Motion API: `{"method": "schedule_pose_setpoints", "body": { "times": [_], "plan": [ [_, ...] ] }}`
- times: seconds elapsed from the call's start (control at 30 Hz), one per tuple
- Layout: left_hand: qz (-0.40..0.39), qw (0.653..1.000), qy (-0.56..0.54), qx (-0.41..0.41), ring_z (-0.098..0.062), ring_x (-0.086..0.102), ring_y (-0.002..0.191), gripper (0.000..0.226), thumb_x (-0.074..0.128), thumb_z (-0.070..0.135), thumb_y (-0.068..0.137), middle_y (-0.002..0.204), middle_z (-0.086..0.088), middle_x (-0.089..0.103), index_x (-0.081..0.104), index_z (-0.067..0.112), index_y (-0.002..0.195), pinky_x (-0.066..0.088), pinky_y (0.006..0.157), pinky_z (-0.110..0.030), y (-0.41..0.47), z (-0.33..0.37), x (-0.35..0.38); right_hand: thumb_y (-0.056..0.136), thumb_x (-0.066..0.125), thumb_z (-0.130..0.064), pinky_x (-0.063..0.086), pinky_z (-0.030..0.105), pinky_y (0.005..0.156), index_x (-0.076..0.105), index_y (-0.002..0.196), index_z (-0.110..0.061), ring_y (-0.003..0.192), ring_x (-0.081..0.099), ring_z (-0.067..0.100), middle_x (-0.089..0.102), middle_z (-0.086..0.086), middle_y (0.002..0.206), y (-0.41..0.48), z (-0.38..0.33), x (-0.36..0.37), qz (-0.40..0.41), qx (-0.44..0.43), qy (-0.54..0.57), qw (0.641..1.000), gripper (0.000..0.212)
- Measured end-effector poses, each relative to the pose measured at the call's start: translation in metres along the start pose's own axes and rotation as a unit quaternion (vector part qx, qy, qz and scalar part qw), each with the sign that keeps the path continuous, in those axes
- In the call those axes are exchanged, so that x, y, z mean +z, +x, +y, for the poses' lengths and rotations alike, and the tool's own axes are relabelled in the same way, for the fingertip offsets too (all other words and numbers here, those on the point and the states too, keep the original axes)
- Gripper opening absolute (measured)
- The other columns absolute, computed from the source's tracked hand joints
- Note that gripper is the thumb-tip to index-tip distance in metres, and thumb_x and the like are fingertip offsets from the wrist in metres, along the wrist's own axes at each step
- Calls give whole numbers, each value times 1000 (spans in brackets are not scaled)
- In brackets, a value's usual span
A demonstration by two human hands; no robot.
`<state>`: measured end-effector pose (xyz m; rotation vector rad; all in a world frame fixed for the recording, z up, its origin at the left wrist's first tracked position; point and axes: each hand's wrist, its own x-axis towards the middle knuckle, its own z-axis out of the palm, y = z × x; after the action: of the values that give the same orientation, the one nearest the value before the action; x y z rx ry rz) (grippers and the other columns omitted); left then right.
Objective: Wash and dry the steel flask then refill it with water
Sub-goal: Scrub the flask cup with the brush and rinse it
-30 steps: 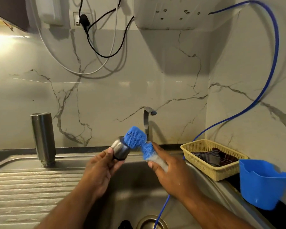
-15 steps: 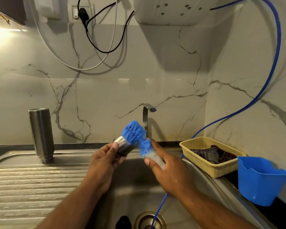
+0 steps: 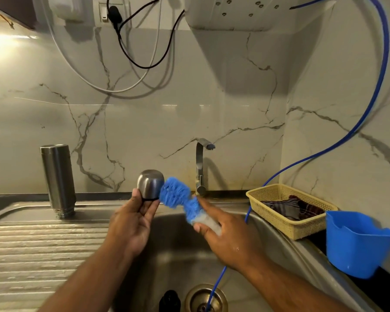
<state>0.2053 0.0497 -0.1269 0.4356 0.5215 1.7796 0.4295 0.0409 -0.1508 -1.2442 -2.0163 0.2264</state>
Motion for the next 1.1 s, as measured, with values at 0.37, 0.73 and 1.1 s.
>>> {"method": "schedule_pose_setpoints", "body": {
  "times": [0.37,0.73,1.1],
  "plan": [
    [32,993,-70,-87,-30,72,101,29,39,6,106,122,-27,65,53,-1,131,60,52,-29,-9,-13,10,98,53,-57,47,8,81,16,145,-69,106,57,-3,64,-19,124,1,-7,-1,57,-100,10,993,61],
    [23,991,-72,-108,-26,78,75,23,49,10,104,106,-24,70,59,2,122,62,56,-28,-15,-5,10,101,48,-52,38,10,62,5,146,-73,79,50,0,53,-15,98,4,0,-7,52,-176,-92,979,65],
    [9,993,-15,-114,-26,77,85,32,54,15,101,107,-22,71,57,2,129,61,55,-32,-11,-3,1,98,37,-59,36,10,66,6,145,-74,83,53,4,59,-10,99,4,5,-4,14,-201,-137,970,58]
  ]
}}
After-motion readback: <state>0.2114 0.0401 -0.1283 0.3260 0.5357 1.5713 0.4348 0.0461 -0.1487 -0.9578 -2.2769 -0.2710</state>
